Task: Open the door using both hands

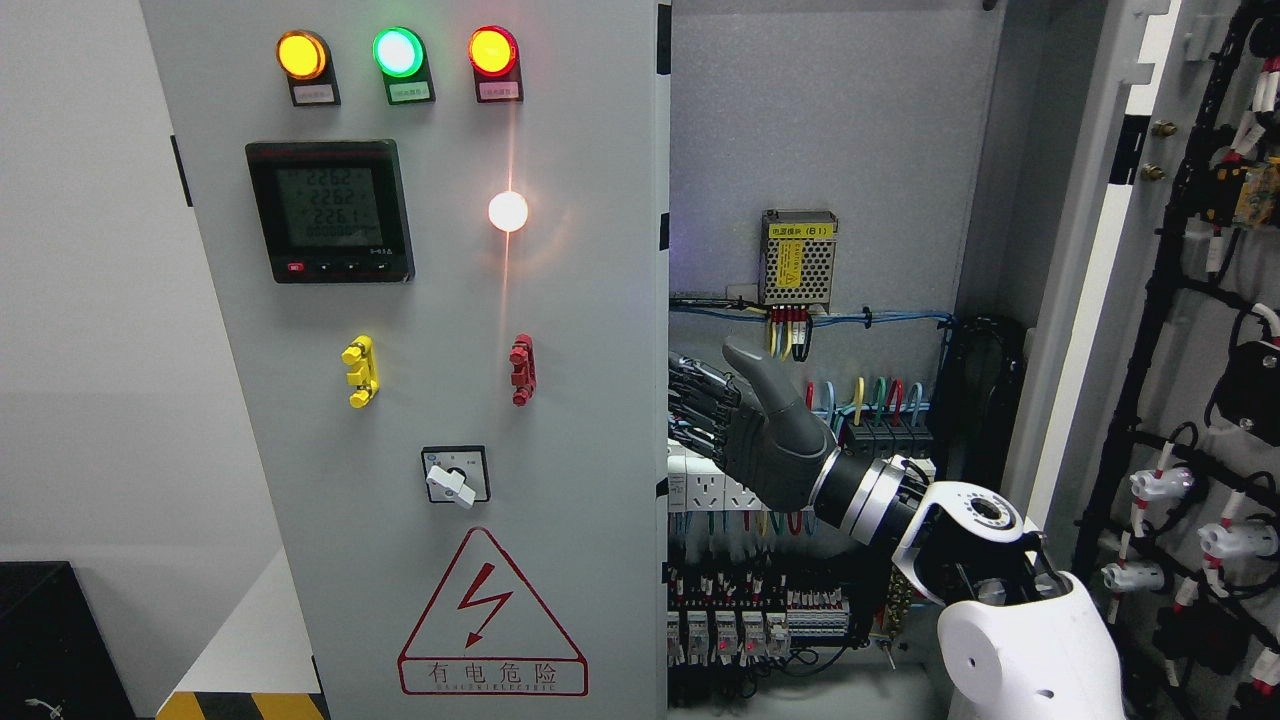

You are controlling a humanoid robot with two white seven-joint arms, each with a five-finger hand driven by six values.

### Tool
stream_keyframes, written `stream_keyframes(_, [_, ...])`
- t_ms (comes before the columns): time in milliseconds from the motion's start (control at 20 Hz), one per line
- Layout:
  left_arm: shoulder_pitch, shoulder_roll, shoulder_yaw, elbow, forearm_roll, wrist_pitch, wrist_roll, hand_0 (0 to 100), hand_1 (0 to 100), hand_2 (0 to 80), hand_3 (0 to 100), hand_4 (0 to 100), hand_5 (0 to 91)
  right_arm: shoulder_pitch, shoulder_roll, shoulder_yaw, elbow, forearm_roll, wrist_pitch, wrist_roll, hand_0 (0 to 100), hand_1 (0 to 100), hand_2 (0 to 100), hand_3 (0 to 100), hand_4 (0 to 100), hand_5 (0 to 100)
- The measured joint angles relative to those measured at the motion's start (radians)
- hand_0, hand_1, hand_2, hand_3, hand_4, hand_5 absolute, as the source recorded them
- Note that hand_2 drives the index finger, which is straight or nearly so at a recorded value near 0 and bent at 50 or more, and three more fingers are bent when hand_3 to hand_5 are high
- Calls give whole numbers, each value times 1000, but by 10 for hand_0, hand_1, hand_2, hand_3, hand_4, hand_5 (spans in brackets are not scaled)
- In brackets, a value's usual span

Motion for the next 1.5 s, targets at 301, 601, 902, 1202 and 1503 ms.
stream_keyframes(301, [0, 0, 0, -2, 0, 0, 0, 0, 0, 0, 0, 0, 0, -3, 0, 0, 1, 1, 0, 7, 190, 0, 0, 0, 0, 0])
stream_keyframes(601, [0, 0, 0, -2, 0, 0, 0, 0, 0, 0, 0, 0, 0, -4, -1, -3, 3, 1, 0, 41, 190, 0, 0, 0, 0, 0])
stream_keyframes(902, [0, 0, 0, -1, 0, 0, 0, 0, 0, 0, 0, 0, 0, -5, 0, -3, 3, 1, -1, 48, 190, 0, 0, 0, 0, 0])
stream_keyframes(1202, [0, 0, 0, -3, 0, 0, 0, 0, 0, 0, 0, 0, 0, -9, 0, -2, 8, 2, 1, 49, 190, 0, 0, 0, 0, 0])
stream_keyframes(1503, [0, 0, 0, -2, 0, 0, 0, 0, 0, 0, 0, 0, 0, -16, 1, 0, 15, 1, 1, 49, 190, 0, 0, 0, 0, 0])
